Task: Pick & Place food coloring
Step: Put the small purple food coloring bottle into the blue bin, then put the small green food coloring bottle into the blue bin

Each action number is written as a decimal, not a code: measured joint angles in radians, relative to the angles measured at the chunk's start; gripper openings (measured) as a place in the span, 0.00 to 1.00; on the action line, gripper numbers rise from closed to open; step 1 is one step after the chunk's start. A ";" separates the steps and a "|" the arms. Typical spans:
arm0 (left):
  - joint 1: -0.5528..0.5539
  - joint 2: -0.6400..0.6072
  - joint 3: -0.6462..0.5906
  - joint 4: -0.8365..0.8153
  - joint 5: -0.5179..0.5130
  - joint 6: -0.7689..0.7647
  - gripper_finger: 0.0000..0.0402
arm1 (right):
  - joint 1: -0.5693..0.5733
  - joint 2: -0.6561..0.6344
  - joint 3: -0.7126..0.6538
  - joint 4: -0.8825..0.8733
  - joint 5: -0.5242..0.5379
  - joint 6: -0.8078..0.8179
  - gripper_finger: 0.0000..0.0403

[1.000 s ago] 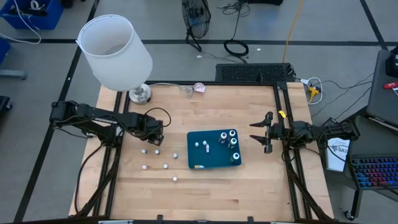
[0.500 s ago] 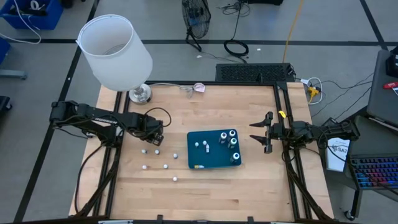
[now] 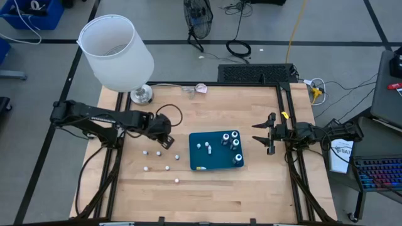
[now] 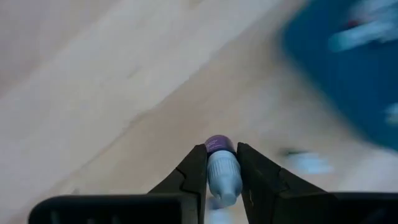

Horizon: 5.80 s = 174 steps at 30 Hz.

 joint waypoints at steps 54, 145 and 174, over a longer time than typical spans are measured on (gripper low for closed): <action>-0.028 1.028 1.050 -0.059 0.035 0.563 0.19 | 0.000 0.002 0.000 0.000 0.000 0.000 0.53; -0.168 0.402 0.336 -0.103 0.013 0.072 0.60 | 0.000 0.003 0.000 0.000 0.000 0.000 0.53; -0.218 0.549 0.333 -0.061 0.018 0.091 0.60 | 0.000 0.004 0.000 0.000 0.000 0.000 0.53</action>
